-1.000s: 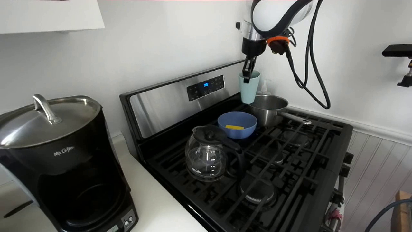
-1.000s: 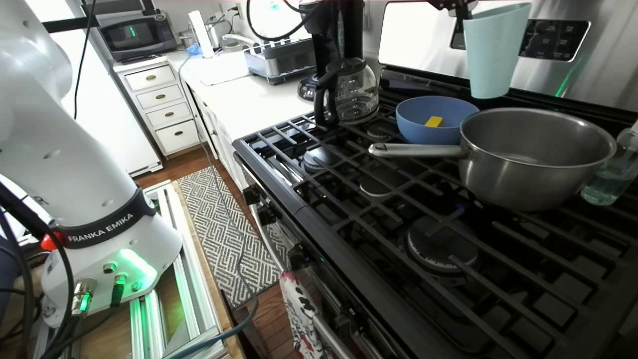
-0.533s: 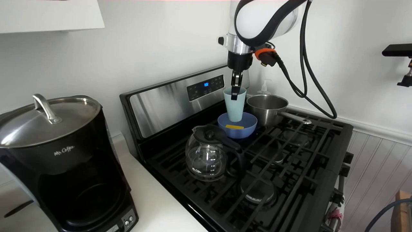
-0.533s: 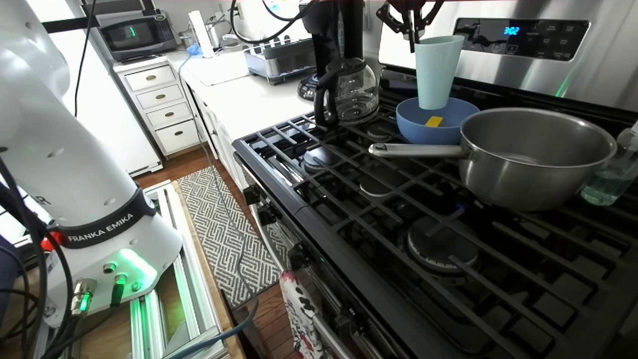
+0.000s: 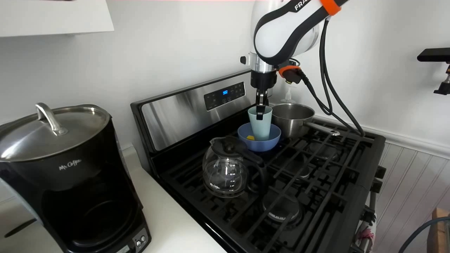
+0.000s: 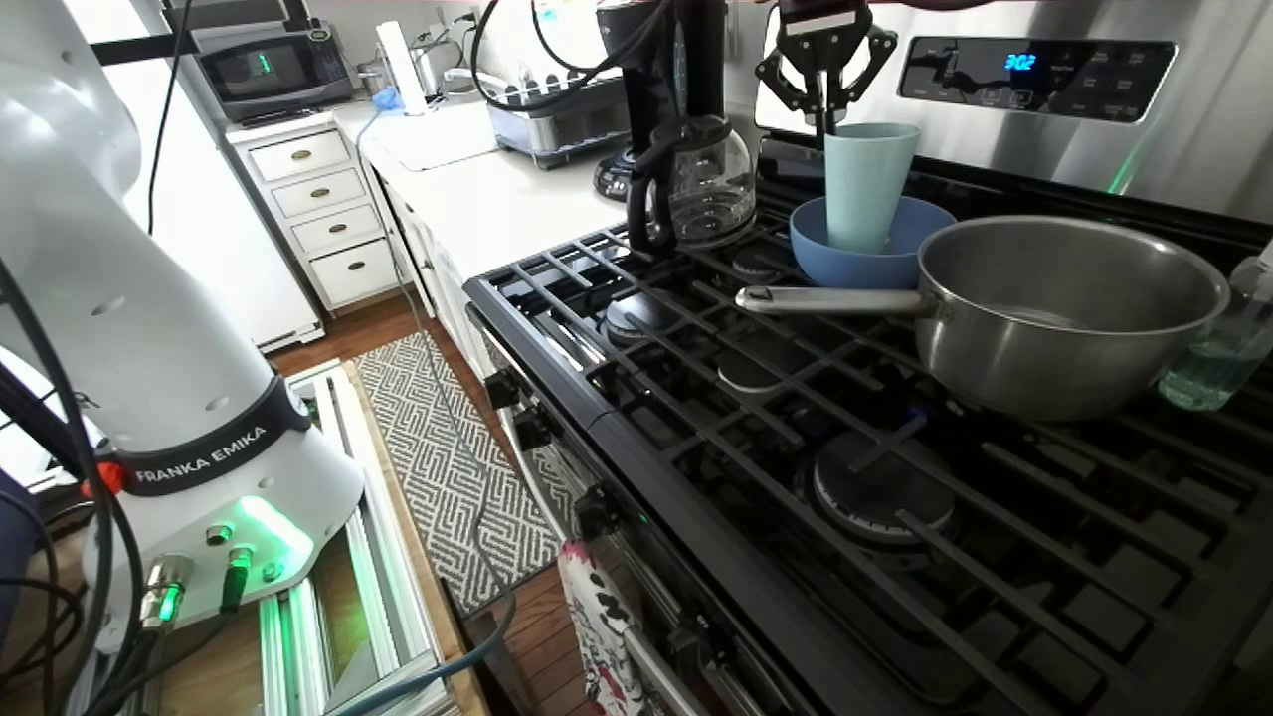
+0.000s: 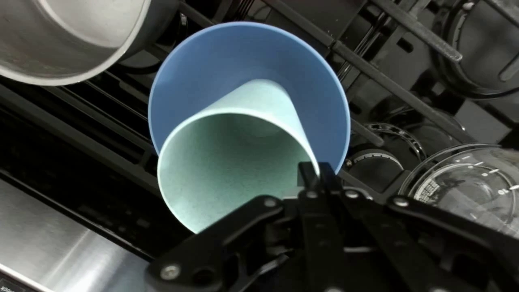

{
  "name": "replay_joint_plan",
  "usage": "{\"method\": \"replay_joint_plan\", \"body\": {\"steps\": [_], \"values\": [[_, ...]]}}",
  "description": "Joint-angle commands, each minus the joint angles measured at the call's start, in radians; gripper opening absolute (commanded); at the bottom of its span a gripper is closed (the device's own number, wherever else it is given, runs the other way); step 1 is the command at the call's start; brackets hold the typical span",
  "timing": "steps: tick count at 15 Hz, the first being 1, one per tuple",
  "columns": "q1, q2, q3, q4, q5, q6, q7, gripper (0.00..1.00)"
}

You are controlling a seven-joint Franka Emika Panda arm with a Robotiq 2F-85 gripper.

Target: Pick up the light blue cup and put it in the blue bowl

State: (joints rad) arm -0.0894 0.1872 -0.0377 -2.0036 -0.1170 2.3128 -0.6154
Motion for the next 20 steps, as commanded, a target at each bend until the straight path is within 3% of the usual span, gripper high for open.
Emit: {"method": "replay_joint_plan", "body": {"steps": [1,2,7,8,9,10,11,12,15,20], "values": [[-0.014,0.037,0.005,0.03,0.024,-0.016,-0.011,0.29],[-0.014,0.036,0.005,0.028,0.022,-0.014,-0.01,0.3],[-0.021,0.052,0.007,0.03,0.024,-0.021,-0.007,0.63],[-0.023,0.055,0.006,0.032,0.022,-0.022,-0.002,0.52],[-0.024,0.055,0.006,0.031,0.022,-0.021,-0.001,0.48],[-0.026,0.054,0.007,0.03,0.024,-0.02,-0.002,0.66],[-0.026,0.051,0.006,0.029,0.022,-0.02,0.002,0.77],[-0.025,0.046,0.006,0.026,0.018,-0.018,0.006,0.77],[-0.023,0.025,0.006,0.014,0.011,-0.008,0.014,0.97],[-0.018,-0.03,0.009,-0.017,0.015,0.005,0.02,1.0]]}}
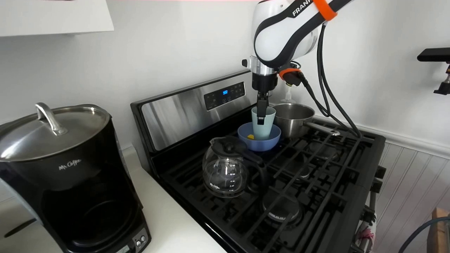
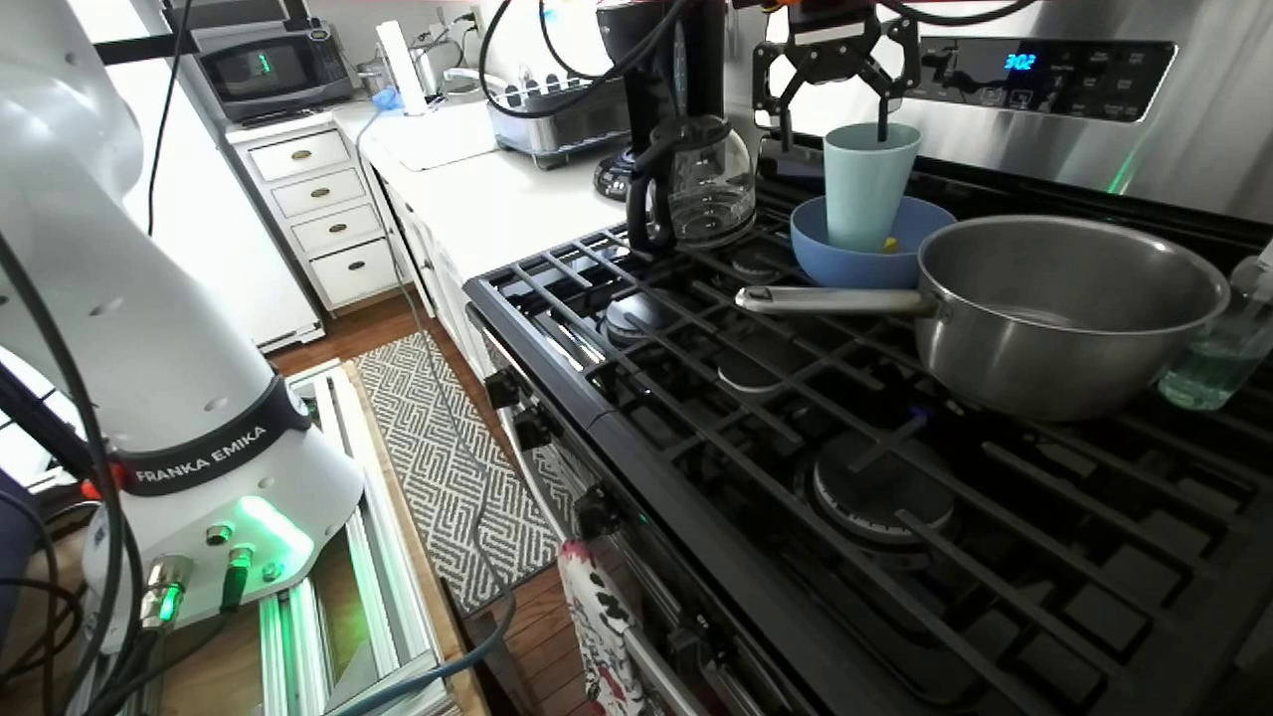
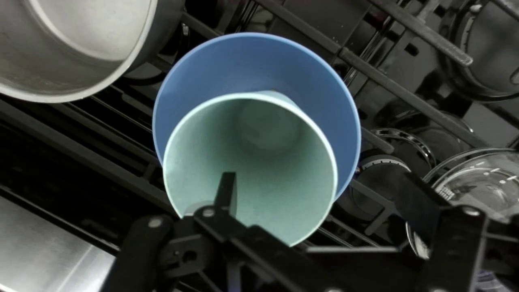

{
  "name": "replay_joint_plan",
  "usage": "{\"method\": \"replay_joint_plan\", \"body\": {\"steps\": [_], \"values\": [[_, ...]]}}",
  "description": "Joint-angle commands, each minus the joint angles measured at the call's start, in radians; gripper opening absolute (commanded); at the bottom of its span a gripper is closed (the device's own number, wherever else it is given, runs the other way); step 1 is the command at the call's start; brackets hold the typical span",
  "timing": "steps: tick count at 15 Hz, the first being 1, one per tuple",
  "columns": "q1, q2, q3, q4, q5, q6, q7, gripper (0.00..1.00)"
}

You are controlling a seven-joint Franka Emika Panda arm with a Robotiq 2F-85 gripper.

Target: Pick up the light blue cup and put it in the blue bowl

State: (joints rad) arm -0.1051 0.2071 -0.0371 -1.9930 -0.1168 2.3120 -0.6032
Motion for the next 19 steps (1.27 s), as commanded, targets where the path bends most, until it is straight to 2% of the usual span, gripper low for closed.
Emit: {"method": "replay_joint_plan", "body": {"steps": [1,7,12,14,17,18,19], "values": [[-0.001,-0.063,0.01,-0.033,0.02,0.014,0.004,1.0],[0.015,-0.136,0.012,-0.069,0.01,0.056,0.021,1.0],[0.027,-0.199,0.005,-0.124,-0.007,0.144,0.07,1.0],[0.019,-0.238,-0.003,-0.155,0.024,0.197,0.066,1.0],[0.016,-0.291,-0.02,-0.205,0.159,0.302,0.012,1.0],[0.027,-0.226,-0.018,-0.137,0.077,0.24,0.054,1.0],[0.028,-0.244,-0.025,-0.151,0.106,0.263,0.043,1.0]]}}
